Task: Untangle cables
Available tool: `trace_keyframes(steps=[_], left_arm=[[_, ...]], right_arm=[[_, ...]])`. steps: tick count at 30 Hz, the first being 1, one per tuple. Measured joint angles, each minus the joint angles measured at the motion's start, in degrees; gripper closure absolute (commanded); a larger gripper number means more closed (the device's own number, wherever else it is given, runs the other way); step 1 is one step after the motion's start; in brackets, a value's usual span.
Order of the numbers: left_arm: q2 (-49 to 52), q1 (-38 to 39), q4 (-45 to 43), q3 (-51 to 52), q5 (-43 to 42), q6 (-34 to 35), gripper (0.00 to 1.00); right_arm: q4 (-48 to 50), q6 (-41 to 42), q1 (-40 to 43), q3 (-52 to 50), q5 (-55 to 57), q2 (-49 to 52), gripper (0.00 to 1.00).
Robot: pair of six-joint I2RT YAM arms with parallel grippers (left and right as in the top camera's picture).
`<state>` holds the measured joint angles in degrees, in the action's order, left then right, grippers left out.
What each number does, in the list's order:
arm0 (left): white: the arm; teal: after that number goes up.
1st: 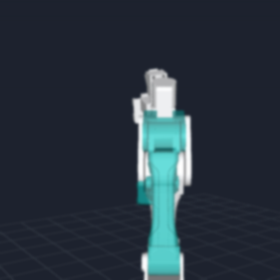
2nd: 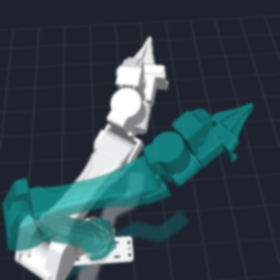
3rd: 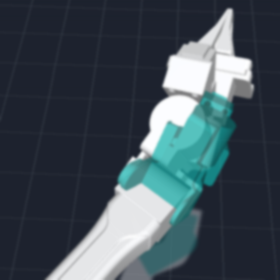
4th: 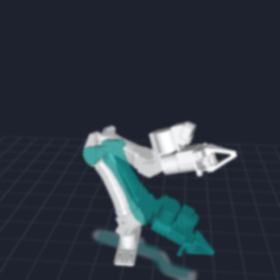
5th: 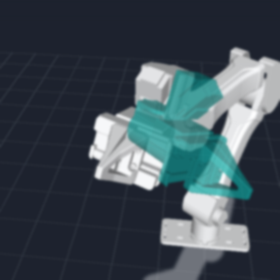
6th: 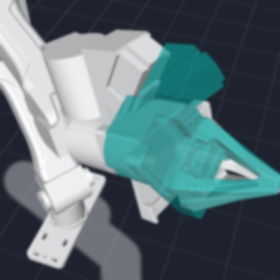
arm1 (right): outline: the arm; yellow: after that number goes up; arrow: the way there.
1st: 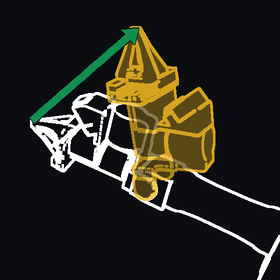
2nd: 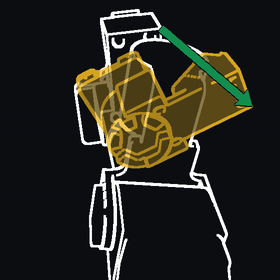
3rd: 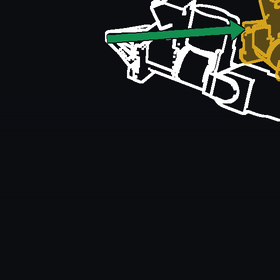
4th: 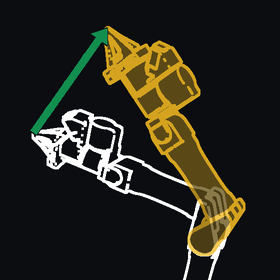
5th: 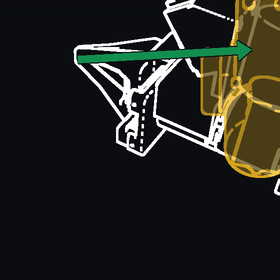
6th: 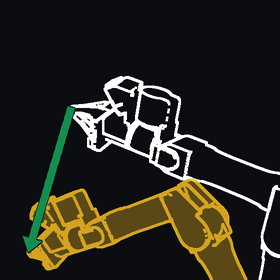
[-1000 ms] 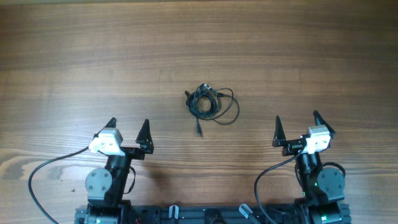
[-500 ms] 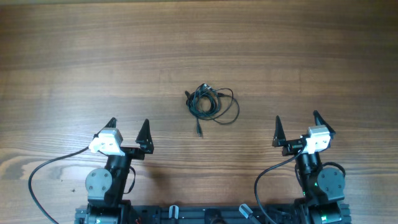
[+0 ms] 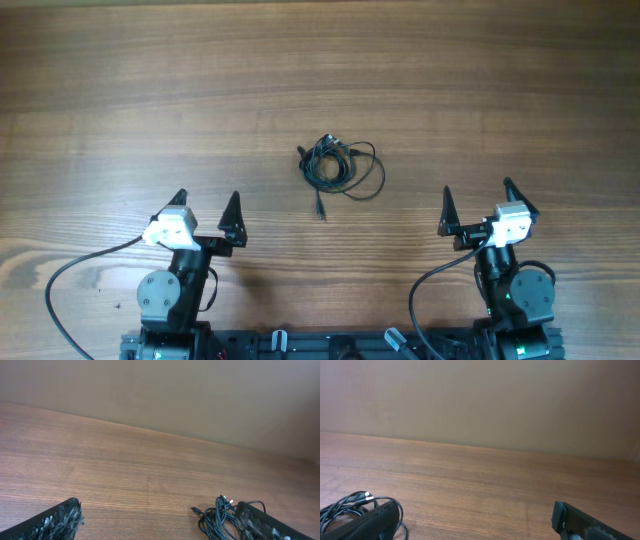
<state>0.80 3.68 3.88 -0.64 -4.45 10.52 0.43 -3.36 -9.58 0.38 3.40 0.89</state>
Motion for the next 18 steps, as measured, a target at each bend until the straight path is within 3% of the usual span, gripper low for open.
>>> trace_keyframes(steps=[7, 12, 18], left_arm=[[0.0, 0.0, -0.9, -0.04, 0.13, 3.69, 0.0], [0.0, 0.0, 9.6, -4.76, 0.59, 5.79, 0.0], [6.25, 0.0, 12.55, -11.47, 0.79, 6.19, 0.0]], right_arm=[[0.0, 0.0, 0.0, 0.0, 0.0, 0.0, 0.0], [0.0, 0.0, 0.0, 0.0, 0.0, 0.0, 0.0], [-0.02, 0.0, 0.0, 0.0, 0.0, 0.0, 0.0]])
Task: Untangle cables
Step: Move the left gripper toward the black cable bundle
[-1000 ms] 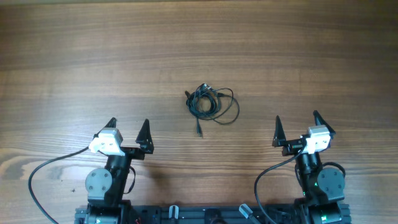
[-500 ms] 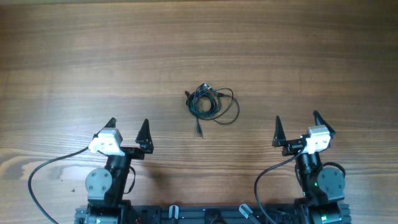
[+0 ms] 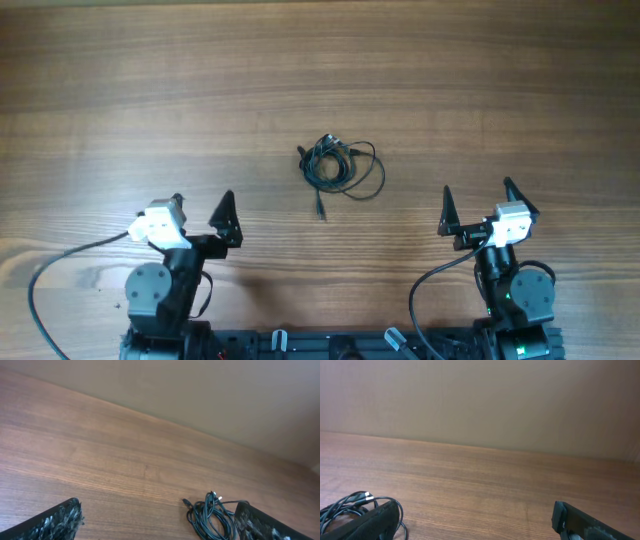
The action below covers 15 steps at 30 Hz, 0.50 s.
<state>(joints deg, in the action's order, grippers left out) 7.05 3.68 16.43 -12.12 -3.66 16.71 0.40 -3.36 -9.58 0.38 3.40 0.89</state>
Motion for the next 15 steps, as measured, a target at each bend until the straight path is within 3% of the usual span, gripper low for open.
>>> trace_keyframes(steps=[5, 10, 15], left_arm=[[18.51, 0.0, 6.36, -14.49, -0.04, 0.17, 0.0], [32.26, 0.0, 26.21, -32.0, -2.25, 0.2, 0.0], [34.42, 0.0, 30.32, -33.27, -4.11, 0.17, 0.0]], right_arm=[[0.0, 0.0, 0.0, -0.02, 0.0, -0.07, 0.0], [0.02, 0.0, 0.0, -0.02, -0.02, -0.11, 0.0], [0.02, 0.0, 0.0, -0.02, -0.17, -0.11, 0.0]])
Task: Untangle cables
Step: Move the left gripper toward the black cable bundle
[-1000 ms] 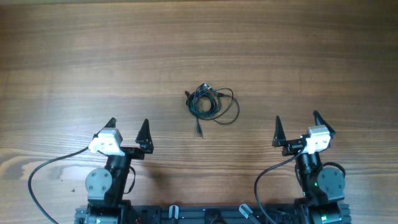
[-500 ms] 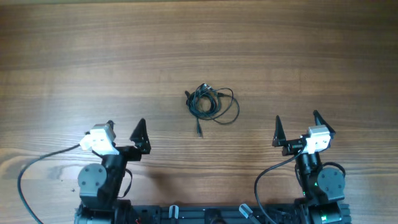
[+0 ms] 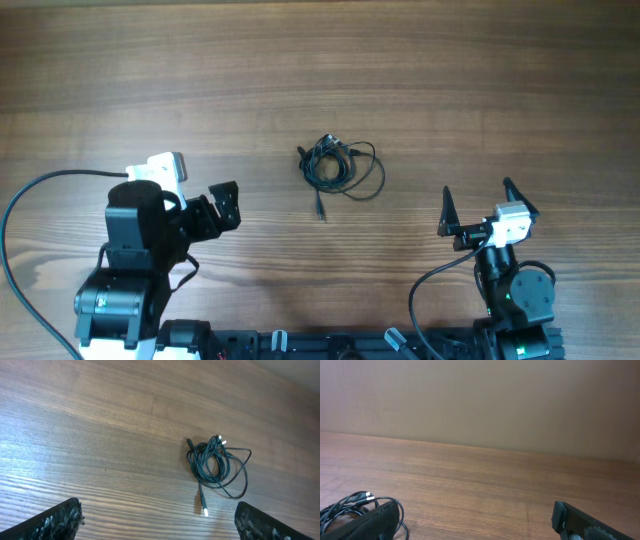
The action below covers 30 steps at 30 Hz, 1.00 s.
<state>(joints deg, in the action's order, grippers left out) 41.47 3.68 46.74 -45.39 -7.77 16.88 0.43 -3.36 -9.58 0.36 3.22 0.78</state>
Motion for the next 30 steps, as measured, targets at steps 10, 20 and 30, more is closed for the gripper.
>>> trace_keyframes(steps=[10, 20, 30], left_arm=[[2.19, 0.07, -0.96, 0.0, -4.98, -0.28, 0.0], [30.25, 10.43, -18.4, -0.13, -6.97, -1.79, 0.0], [39.98, 13.2, -19.54, -7.32, -1.88, 1.29, 0.0]], right_arm=[[0.0, 0.0, 0.0, 0.0, -0.02, 0.0, 0.0], [0.57, 0.02, 0.0, 0.0, -1.38, 0.0, 0.0], [-11.17, 8.7, 0.0, 8.26, -8.15, 5.88, 0.0]])
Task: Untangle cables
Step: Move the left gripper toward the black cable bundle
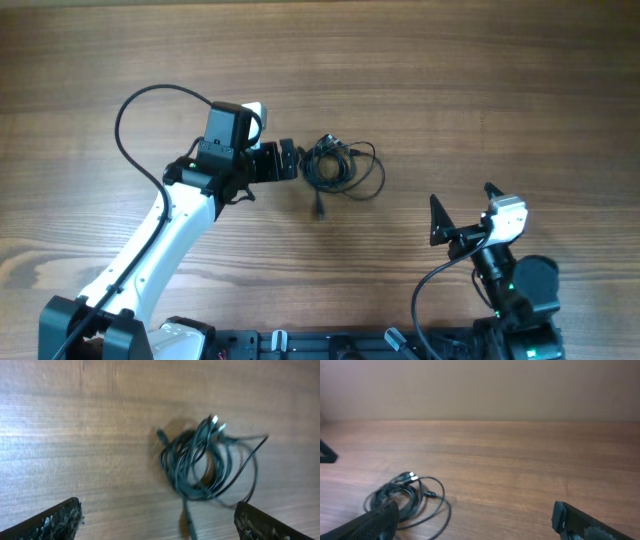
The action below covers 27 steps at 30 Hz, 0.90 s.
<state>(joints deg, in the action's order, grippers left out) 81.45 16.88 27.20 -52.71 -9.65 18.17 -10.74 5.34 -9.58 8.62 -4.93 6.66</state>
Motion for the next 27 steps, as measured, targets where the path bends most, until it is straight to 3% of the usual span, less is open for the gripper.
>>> trace_keyframes(steps=[9, 11, 18, 22, 27], left_arm=[[1.2, 0.24, -5.25, -0.2, -3.48, 2.8, 0.01], [3.19, 1.51, -5.44, -0.28, -3.26, 2.8, 0.12], [13.84, 4.48, -8.11, -0.28, -2.21, 4.98, 0.18], [18.32, 5.25, -8.87, -0.28, -1.97, 6.4, 0.41], [18.53, 5.31, -9.46, -0.28, -1.95, 6.58, 0.45]], right_arm=[[-23.56, 3.08, 0.04, 29.51, -1.09, 31.39, 0.0], [-25.05, 3.45, 0.15, 34.84, -3.58, 37.94, 0.0], [-26.1, 3.65, 0.15, 35.41, -10.08, 39.32, 0.0], [-26.12, 3.65, 0.15, 35.41, -10.1, 39.32, 0.0], [-26.1, 3.65, 0.15, 35.41, -10.12, 39.32, 0.0]])
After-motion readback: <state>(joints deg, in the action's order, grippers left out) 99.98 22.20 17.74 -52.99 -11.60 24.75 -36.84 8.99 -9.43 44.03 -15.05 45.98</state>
